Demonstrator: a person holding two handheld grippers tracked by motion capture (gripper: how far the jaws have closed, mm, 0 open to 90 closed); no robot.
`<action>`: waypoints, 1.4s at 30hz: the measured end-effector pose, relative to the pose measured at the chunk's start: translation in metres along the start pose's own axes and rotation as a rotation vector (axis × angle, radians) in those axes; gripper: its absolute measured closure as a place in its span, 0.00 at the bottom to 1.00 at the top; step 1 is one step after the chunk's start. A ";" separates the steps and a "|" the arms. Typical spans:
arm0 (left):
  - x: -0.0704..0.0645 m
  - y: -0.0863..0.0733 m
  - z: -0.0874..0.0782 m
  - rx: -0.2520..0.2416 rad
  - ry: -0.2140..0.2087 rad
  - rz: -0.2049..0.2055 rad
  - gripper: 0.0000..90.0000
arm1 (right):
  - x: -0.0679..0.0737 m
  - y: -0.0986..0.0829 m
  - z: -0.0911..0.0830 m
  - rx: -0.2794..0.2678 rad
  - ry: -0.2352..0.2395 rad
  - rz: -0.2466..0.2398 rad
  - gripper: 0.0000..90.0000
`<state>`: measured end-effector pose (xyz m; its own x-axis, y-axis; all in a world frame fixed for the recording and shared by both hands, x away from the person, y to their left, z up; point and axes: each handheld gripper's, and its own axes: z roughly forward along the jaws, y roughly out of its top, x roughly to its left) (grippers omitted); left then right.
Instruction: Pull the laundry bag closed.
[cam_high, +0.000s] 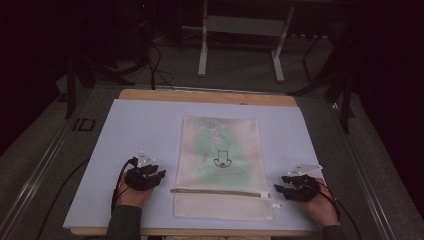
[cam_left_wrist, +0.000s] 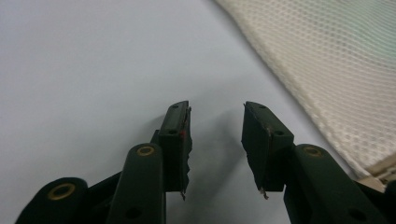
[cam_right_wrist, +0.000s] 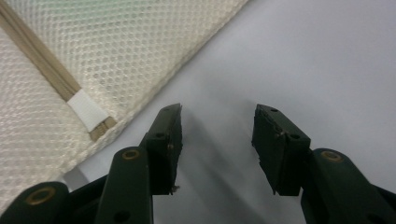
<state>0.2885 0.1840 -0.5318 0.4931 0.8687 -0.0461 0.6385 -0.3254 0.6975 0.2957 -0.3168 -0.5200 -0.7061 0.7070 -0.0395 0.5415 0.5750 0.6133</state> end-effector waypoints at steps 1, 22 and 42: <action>-0.001 0.000 0.000 0.003 0.009 0.012 0.68 | 0.001 0.000 0.000 0.002 0.004 -0.007 0.58; -0.002 -0.001 0.001 -0.002 0.002 0.026 0.68 | 0.021 0.024 -0.003 0.035 0.092 -0.122 0.60; 0.000 -0.002 -0.002 -0.005 -0.009 0.023 0.69 | 0.053 0.055 0.013 0.092 0.196 -0.263 0.55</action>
<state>0.2862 0.1850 -0.5319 0.5133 0.8575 -0.0363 0.6236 -0.3436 0.7022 0.2944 -0.2424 -0.4987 -0.8967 0.4417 -0.0288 0.3614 0.7682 0.5285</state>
